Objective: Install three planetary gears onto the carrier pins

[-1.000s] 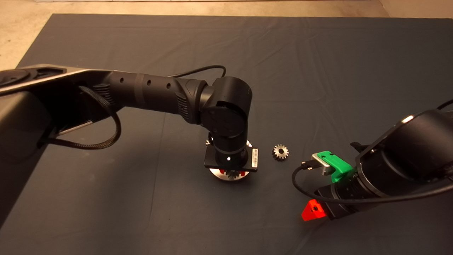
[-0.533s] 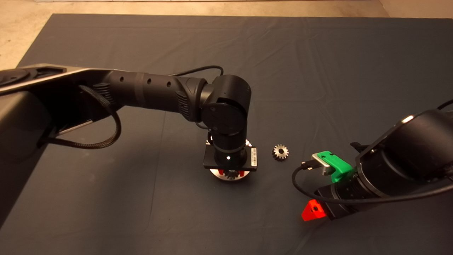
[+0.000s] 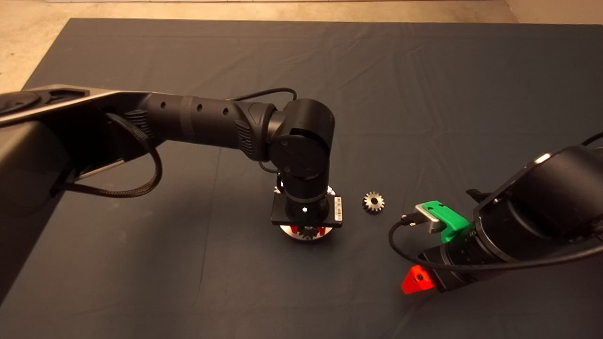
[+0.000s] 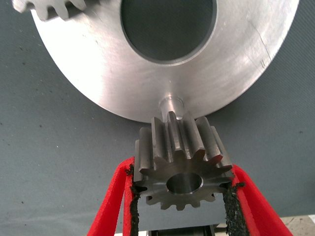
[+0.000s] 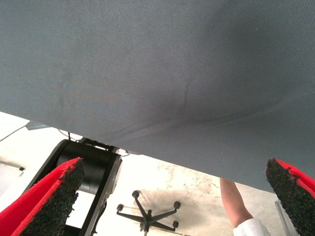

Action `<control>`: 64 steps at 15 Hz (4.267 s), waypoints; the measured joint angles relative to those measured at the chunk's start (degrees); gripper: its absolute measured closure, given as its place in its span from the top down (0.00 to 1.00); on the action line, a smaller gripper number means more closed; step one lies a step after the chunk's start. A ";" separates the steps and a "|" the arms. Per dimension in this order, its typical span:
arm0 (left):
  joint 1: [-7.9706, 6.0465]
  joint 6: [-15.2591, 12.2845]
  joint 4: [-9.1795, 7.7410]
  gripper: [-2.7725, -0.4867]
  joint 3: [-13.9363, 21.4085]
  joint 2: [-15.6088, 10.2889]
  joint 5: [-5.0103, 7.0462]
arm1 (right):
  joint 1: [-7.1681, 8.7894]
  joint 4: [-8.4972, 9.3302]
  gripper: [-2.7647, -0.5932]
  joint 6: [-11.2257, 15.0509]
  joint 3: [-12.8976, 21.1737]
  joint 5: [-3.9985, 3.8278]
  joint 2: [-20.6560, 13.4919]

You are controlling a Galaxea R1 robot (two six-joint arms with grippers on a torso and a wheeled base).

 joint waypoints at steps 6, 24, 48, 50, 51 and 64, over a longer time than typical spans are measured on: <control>0.02 0.00 -0.11 0.16 -0.34 0.00 -0.01 | 0.01 0.00 0.99 0.00 0.00 0.00 0.00; 0.83 0.11 -0.13 0.16 -0.63 0.00 -0.02 | 0.01 0.00 0.99 0.00 0.00 0.02 0.00; 1.45 1.79 -0.11 0.16 -2.90 0.63 -0.03 | 0.00 0.00 0.99 0.00 0.00 0.02 0.00; 1.45 1.97 -0.09 0.16 -2.90 0.66 -0.02 | 0.00 0.00 0.99 0.00 0.00 0.01 0.00; 1.46 1.97 -0.09 0.16 -2.93 0.69 -0.02 | -0.02 0.00 0.99 0.00 0.00 0.01 0.00; 2.26 2.00 0.39 0.16 -3.01 0.91 0.37 | -0.18 0.01 0.99 0.00 0.00 0.00 0.00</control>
